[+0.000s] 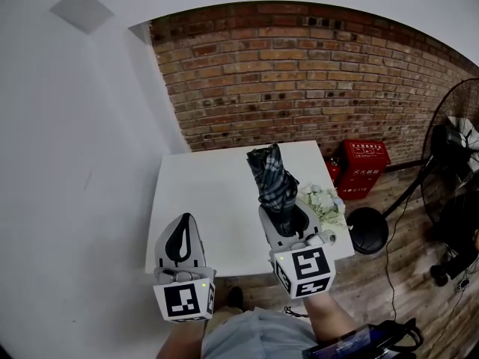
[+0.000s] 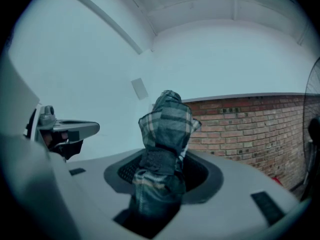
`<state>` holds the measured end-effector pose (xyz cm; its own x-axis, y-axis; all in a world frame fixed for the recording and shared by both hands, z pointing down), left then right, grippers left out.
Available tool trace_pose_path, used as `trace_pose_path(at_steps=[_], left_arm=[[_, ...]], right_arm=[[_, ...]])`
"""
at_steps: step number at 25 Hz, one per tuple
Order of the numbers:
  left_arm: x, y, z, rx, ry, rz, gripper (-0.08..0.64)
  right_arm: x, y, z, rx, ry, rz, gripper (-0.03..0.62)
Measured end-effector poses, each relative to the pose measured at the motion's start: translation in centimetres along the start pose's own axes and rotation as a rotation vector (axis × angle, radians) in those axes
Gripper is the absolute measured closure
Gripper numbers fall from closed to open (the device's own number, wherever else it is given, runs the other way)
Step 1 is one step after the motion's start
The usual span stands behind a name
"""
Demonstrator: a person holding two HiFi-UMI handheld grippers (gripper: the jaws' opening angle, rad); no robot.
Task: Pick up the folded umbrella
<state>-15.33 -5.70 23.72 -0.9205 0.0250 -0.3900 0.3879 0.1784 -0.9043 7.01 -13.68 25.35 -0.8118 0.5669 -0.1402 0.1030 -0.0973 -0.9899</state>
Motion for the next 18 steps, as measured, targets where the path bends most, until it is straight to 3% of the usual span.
trace_pose_path(at_steps=[18], left_arm=[[0.9,2.7,-1.0,-0.058,0.046,0.002,0.554]], right_arm=[[1.1,3.5,-2.0,-0.11,0.029,-0.064,0.396]])
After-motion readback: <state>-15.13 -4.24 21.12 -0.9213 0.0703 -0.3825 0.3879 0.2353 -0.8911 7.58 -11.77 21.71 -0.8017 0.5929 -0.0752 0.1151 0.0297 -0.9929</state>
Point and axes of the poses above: the fingertips, and each gripper's own axes: z forward along the fingers, x to its left, y out of its top, the point moved 10 cm from there along -z, backward along the fingers, and after that the axes turned 11 degrees about z, right-handed, at the moved point
